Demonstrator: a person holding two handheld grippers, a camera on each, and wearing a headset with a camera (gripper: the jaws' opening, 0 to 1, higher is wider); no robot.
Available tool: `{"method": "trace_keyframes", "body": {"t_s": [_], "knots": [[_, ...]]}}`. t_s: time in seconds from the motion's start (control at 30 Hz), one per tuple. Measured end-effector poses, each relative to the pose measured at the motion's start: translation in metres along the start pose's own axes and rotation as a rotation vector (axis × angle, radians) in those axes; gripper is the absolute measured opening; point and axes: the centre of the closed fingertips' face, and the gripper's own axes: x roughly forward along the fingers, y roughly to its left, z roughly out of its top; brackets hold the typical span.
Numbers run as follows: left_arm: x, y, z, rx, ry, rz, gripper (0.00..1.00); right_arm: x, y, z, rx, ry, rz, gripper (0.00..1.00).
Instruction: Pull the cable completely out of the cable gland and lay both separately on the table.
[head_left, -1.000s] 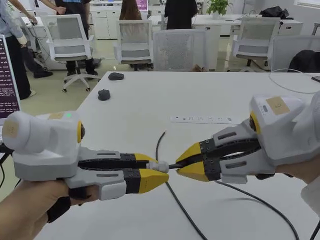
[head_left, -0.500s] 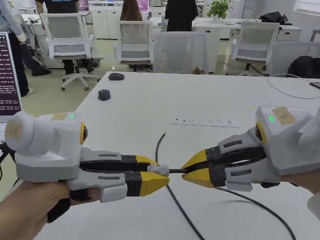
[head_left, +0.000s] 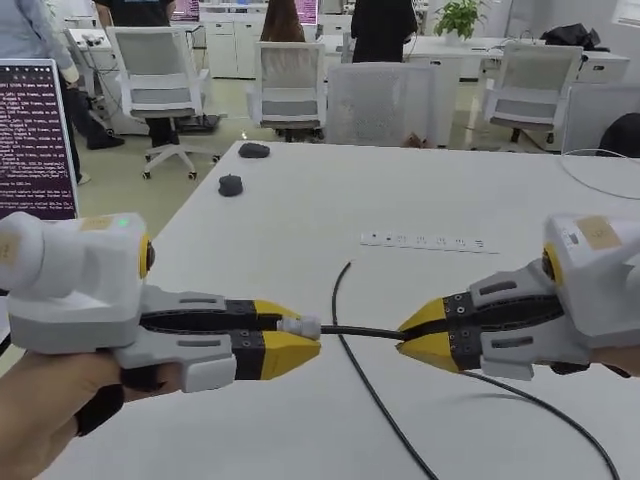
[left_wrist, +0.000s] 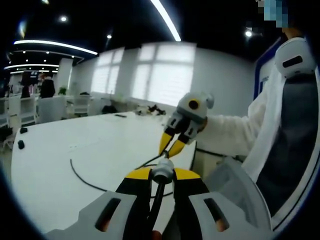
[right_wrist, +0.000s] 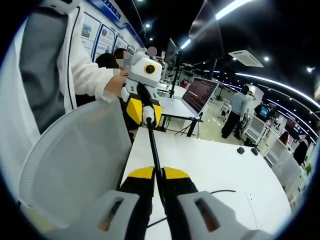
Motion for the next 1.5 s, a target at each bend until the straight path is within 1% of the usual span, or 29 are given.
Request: {"method": "trace_keyframes", "body": {"t_s": [0.2,0.3,0.37,0.47,0.5,0.63,0.7,0.77,0.87,0.97,1.0,1.1,1.13,1.17,1.3,1.43,1.5], "knots": [[0.003,-0.003,-0.001,0.004,0.001,-0.019,0.17,-0.006,0.003,-0.004,0.024,0.008,-0.026,0.04],[0.004,-0.005,0.001,0.009,-0.004,-0.039,0.17,-0.006,0.006,-0.004,0.03,0.015,-0.025,0.04],[0.005,-0.006,0.001,0.017,0.0,-0.047,0.17,-0.006,0.007,-0.005,0.027,0.024,-0.029,0.04],[0.005,-0.007,0.002,0.021,-0.002,-0.061,0.17,-0.006,0.007,-0.005,0.051,0.024,-0.041,0.06],[0.006,-0.007,0.002,0.024,-0.001,-0.064,0.17,-0.006,0.007,-0.003,0.057,0.019,-0.04,0.07],[0.013,-0.009,-0.002,0.054,0.03,-0.082,0.17,-0.003,0.009,0.01,0.051,-0.003,-0.045,0.11],[0.016,-0.012,-0.002,0.055,0.026,-0.1,0.17,0.003,0.01,0.018,0.028,-0.011,-0.041,0.17],[0.02,-0.015,-0.002,0.052,0.021,-0.113,0.17,0.01,0.011,0.026,0.006,-0.019,-0.029,0.2],[0.021,-0.016,-0.002,0.055,0.02,-0.123,0.17,0.018,0.014,0.034,-0.016,-0.023,-0.001,0.18],[0.021,-0.017,-0.002,0.056,0.02,-0.13,0.17,0.025,0.015,0.036,-0.037,-0.018,0.017,0.16],[0.02,-0.016,-0.002,0.056,0.02,-0.13,0.17,0.026,0.015,0.036,-0.038,-0.016,0.026,0.15],[0.017,-0.014,-0.002,0.058,0.019,-0.129,0.17,0.029,0.016,0.035,-0.05,-0.014,0.049,0.05],[0.016,-0.013,-0.002,0.059,0.018,-0.125,0.17,0.03,0.018,0.035,-0.049,-0.017,0.057,0.03],[0.016,-0.012,-0.002,0.058,0.019,-0.123,0.17,0.032,0.017,0.034,-0.061,-0.016,0.053,0.03],[0.014,-0.01,-0.005,0.055,0.029,-0.118,0.17,0.037,0.017,0.032,-0.055,-0.008,0.064,0.03],[0.012,-0.009,-0.008,0.053,0.036,-0.115,0.17,0.038,0.018,0.03,-0.055,-0.004,0.072,0.03],[0.01,-0.007,-0.01,0.051,0.035,-0.108,0.17,0.038,0.017,0.026,-0.063,0.005,0.069,0.03]]}}
